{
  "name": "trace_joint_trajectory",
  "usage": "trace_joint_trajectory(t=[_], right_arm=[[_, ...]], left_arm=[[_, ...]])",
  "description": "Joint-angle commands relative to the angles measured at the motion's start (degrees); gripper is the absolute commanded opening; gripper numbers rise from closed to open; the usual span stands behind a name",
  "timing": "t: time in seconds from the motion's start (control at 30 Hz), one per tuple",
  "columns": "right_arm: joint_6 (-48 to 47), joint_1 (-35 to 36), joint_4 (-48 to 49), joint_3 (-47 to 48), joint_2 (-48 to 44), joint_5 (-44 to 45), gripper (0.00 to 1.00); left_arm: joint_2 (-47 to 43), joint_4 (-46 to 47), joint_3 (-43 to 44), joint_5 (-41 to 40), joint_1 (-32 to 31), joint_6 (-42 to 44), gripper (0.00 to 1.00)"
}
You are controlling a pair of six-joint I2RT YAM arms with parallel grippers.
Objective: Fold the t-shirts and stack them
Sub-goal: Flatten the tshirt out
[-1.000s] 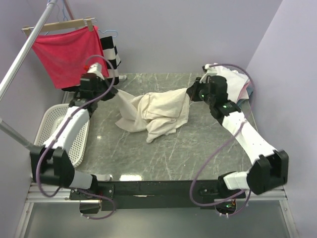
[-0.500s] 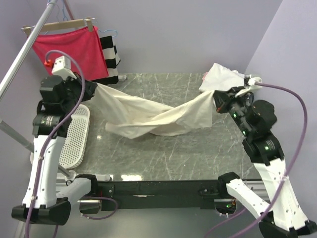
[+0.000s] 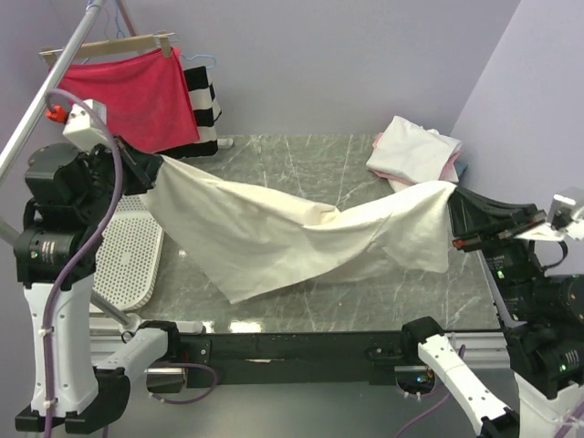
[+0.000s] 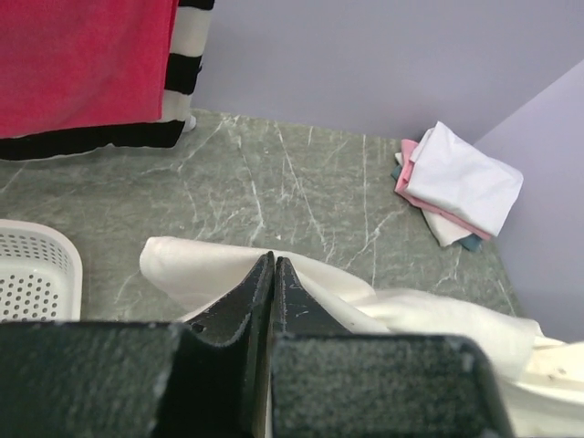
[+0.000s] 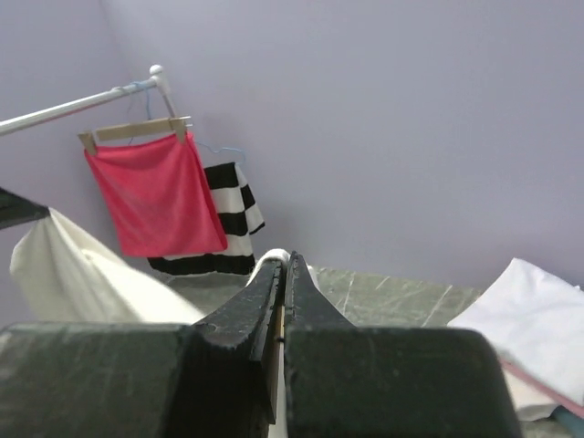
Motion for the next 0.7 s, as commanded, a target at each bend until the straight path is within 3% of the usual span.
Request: trace_joint_trajectory(t=[0.0,0.23,0.43,0.47,0.5,0.63,0.67], right_arm=[[-1.0,-0.3,4.2,-2.5,8.2,2.7,0.0],[2.0,-0.3,12.6,-10.7,28.1,2.8,0.0],[4.3,-0.8,19.6,-13.0,43.5,1.0,0.0],[4.5,-0.9,20.1,-12.7,45.4,0.6,0.0],[4.4,-1.0,20.1,-12.1,47.0,0.2,0.0],[3.9,-1.1,20.5,-10.5,51.9,0.2,0.0],[3.7,-1.4,20.8,-10.5,52.4,0.4,0.0]], left_arm=[[4.8,1.8,-4.7,1.7,0.3,1.3,0.04],[14.0,18.3,-28.9,7.3,0.3,-2.8,0.01],[25.7,33.2,-36.4,4.6,-0.4,-9.2,0.03],[26.7,33.9,-36.6,2.2,-0.8,-10.5,0.09],[28.6,35.9,-36.9,1.1,-1.4,-11.4,0.31],[28.7,34.4,-35.5,0.1,-4.7,-8.1,0.49],[28.0,33.6,-35.5,-0.2,-5.5,-7.4,0.58]])
